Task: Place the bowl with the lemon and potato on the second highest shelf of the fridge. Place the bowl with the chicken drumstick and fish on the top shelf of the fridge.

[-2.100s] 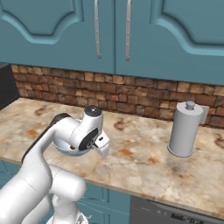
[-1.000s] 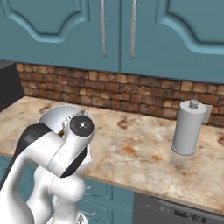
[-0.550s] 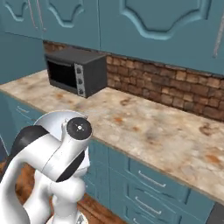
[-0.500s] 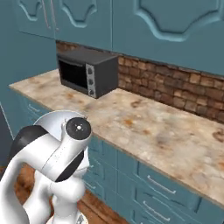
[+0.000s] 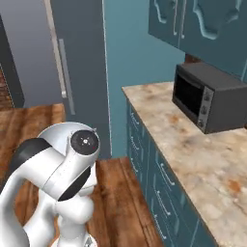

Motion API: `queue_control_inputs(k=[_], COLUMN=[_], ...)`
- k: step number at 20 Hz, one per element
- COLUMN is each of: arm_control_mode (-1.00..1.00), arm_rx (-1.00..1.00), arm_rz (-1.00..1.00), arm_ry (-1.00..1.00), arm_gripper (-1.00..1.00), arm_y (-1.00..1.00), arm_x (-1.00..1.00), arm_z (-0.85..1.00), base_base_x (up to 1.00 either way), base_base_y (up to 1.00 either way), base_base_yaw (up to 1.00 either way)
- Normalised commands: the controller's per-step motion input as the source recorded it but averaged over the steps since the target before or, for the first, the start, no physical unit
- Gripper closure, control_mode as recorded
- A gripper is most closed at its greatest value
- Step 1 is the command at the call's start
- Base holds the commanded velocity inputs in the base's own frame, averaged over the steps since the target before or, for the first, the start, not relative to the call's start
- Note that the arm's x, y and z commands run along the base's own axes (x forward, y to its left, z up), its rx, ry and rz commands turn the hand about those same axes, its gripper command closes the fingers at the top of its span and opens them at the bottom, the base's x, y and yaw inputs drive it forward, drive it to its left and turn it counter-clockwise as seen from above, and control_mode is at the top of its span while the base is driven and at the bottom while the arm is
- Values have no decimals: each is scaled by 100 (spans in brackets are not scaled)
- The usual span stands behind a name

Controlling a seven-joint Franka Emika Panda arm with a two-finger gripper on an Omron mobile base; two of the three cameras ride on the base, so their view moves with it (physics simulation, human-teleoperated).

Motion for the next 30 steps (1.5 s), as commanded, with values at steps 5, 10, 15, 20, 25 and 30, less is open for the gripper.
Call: queue_control_inputs(k=[5, 10, 15, 20, 25, 30], arm_control_mode=[100, 100, 100, 100, 100, 100], arm_rx=[0, 0, 0, 0, 0, 0], arm_rz=[0, 0, 0, 0, 0, 0], arm_ry=[0, 0, 0, 0, 0, 0], arm_gripper=[100, 100, 100, 100, 100, 100], arm_y=[0, 0, 0, 0, 0, 0], arm_x=[0, 0, 0, 0, 0, 0], arm_z=[0, 0, 0, 0, 0, 0], base_base_x=[73, 100, 100, 100, 100, 100], base_base_y=[49, 46, 77, 97, 81, 17], base_base_yaw=[67, 51, 36, 26, 13, 0])
